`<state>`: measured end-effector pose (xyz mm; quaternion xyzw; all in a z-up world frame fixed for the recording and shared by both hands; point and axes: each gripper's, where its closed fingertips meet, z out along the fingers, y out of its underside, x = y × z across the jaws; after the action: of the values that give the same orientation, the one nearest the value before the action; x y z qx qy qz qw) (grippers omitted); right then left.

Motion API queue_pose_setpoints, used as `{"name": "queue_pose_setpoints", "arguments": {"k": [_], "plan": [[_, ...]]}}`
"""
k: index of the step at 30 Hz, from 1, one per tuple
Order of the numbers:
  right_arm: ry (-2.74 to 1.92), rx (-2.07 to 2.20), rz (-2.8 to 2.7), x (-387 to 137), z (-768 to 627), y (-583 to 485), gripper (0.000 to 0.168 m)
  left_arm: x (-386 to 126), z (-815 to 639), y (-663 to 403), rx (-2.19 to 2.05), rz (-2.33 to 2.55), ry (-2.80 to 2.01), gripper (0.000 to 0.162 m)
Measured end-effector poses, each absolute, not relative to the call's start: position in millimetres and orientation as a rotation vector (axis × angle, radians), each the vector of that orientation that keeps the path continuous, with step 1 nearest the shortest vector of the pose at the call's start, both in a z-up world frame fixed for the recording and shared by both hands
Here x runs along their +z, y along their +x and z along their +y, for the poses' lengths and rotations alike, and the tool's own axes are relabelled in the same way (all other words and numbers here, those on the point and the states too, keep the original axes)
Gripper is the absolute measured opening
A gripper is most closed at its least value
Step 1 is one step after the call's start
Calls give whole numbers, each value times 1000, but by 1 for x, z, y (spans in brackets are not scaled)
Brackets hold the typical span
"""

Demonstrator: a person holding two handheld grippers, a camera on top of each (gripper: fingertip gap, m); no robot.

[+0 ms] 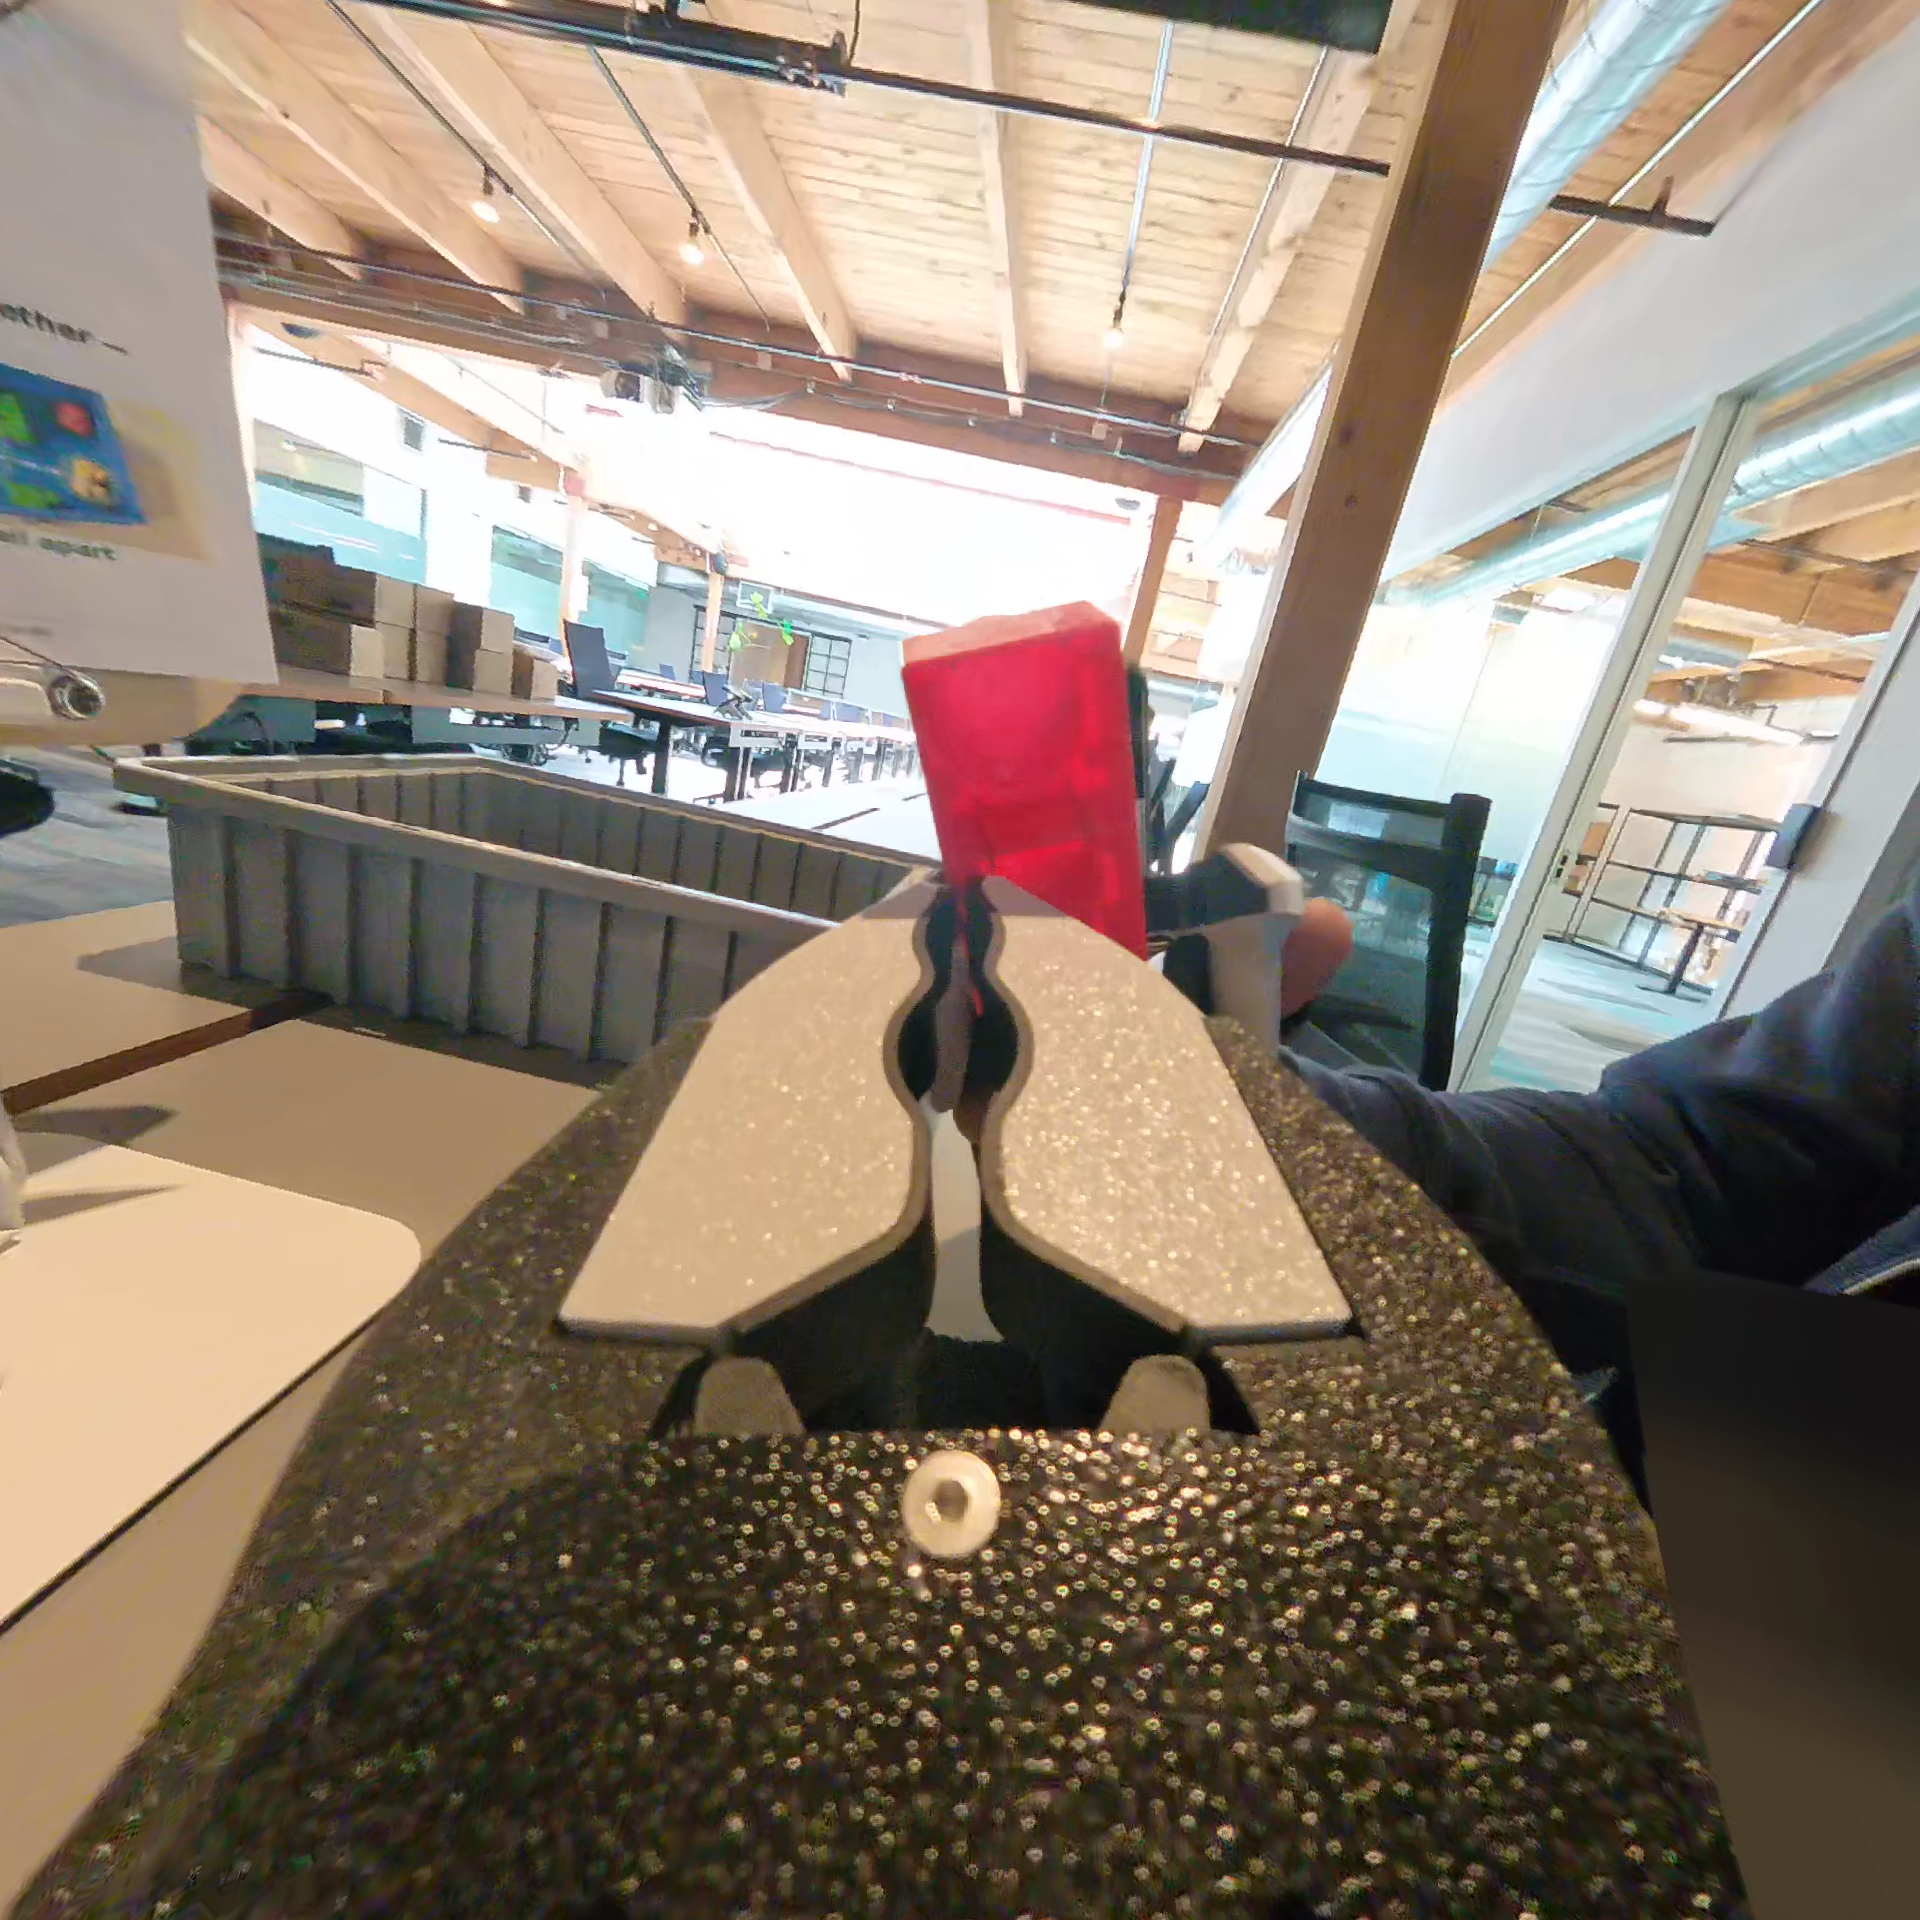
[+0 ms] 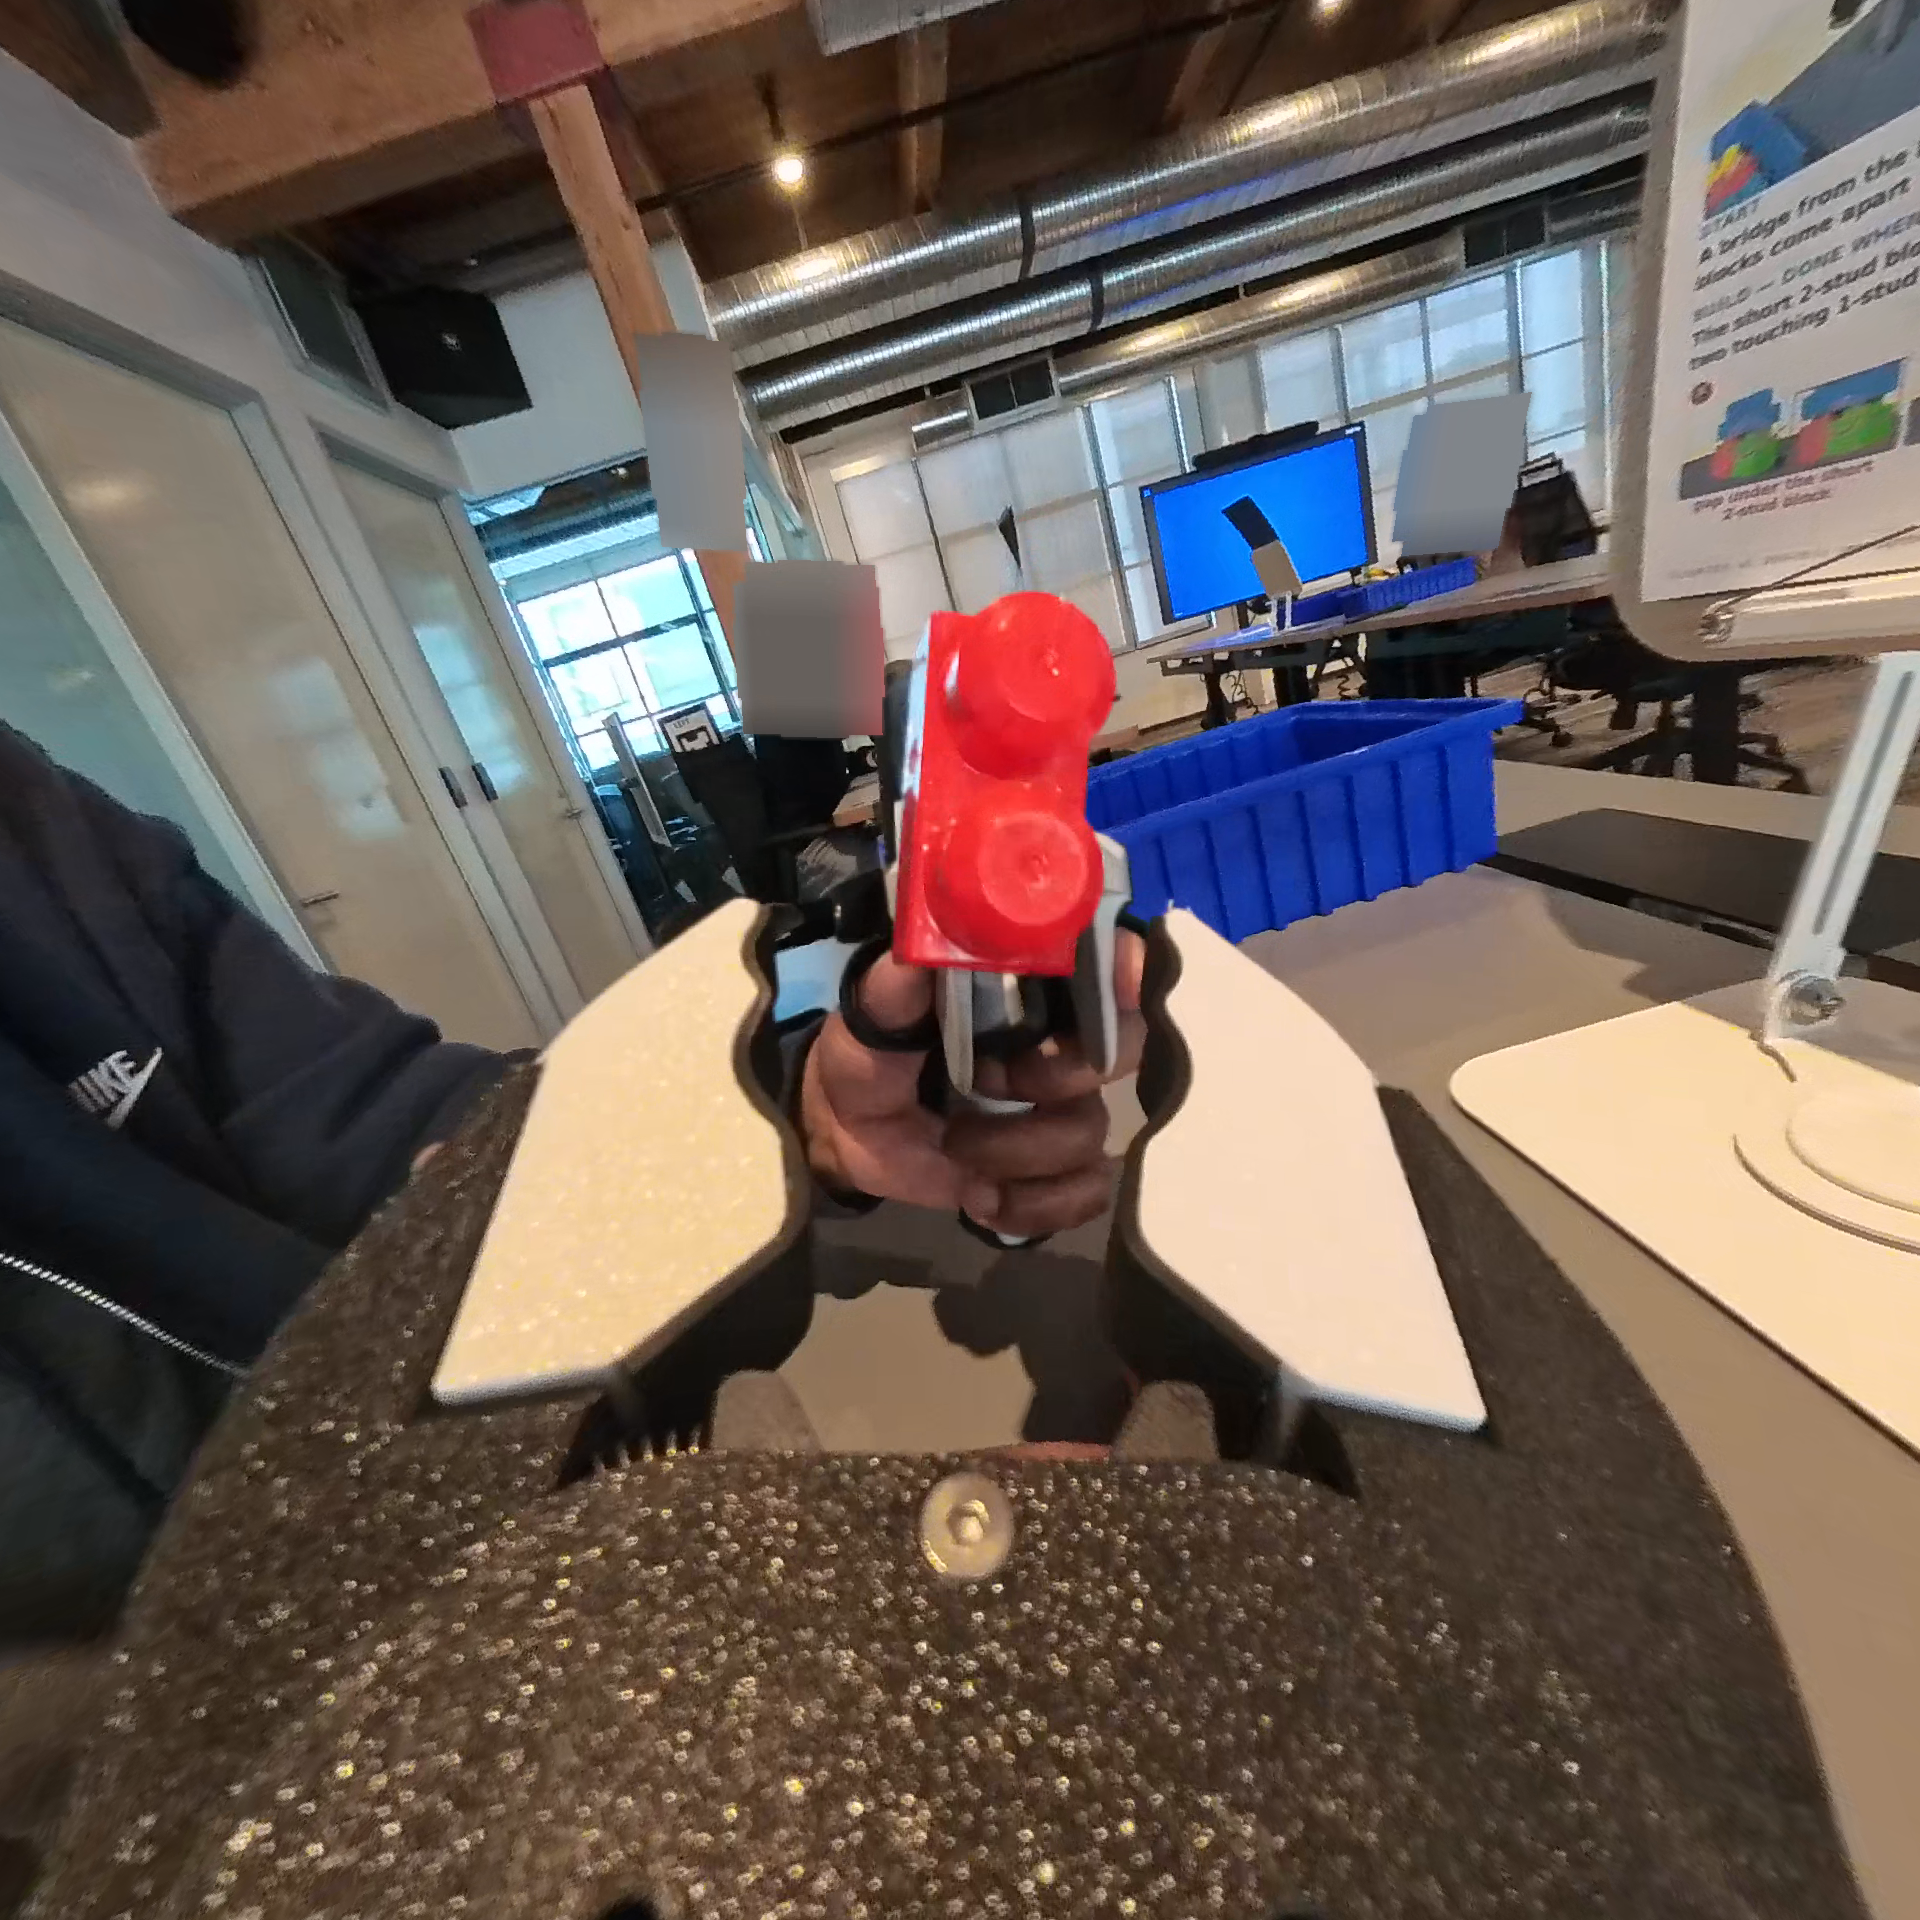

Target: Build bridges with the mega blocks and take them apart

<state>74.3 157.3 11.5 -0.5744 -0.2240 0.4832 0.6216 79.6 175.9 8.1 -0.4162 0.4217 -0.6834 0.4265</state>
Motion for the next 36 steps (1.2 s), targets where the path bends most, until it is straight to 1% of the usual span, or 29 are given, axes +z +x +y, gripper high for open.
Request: {"name": "queue_pose_setpoints", "arguments": {"k": [2, 5, 10, 15, 20, 22, 24, 27, 30, 34, 36], "plan": [[-1315, 1129, -509, 11, 157, 72, 66, 2, 175, 83, -1687, 1073, -1056, 2], [-1330, 1149, -491, 6, 160, 70, 59, -3, 174, 84, -1671, 1082, -1071, 2], [-1373, 1154, -462, -5, 167, 71, 37, -8, 175, 83, -1604, 1103, -1088, 2], [-1411, 1119, -465, -11, 170, 72, 35, -14, 181, 84, -1546, 1099, -1136, 4], [-1411, 1065, -475, -8, 170, 79, 34, -7, 198, 72, -1584, 1042, -1175, 31], [-1448, 1000, -495, -10, 171, 83, 35, 2, 202, 58, -1627, 1042, -1140, 39], [-1513, 880, -565, -18, 173, 84, 34, 8, 198, 46, -1622, 1105, -1082, 45], [-1605, 653, -731, -34, 171, 79, 35, 0, 187, 41, -1514, 1276, -1052, 51], [-1637, 575, -839, -44, 167, 69, 35, -13, 171, 45, -1438, 1429, -1027, 53], [-1661, 541, -933, -54, 162, 58, 35, -26, 166, 53, -1337, 1515, -1032, 56], [-1669, 518, -978, -59, 160, 54, 35, -36, 162, 52, -1287, 1582, -1030, 52]]}}
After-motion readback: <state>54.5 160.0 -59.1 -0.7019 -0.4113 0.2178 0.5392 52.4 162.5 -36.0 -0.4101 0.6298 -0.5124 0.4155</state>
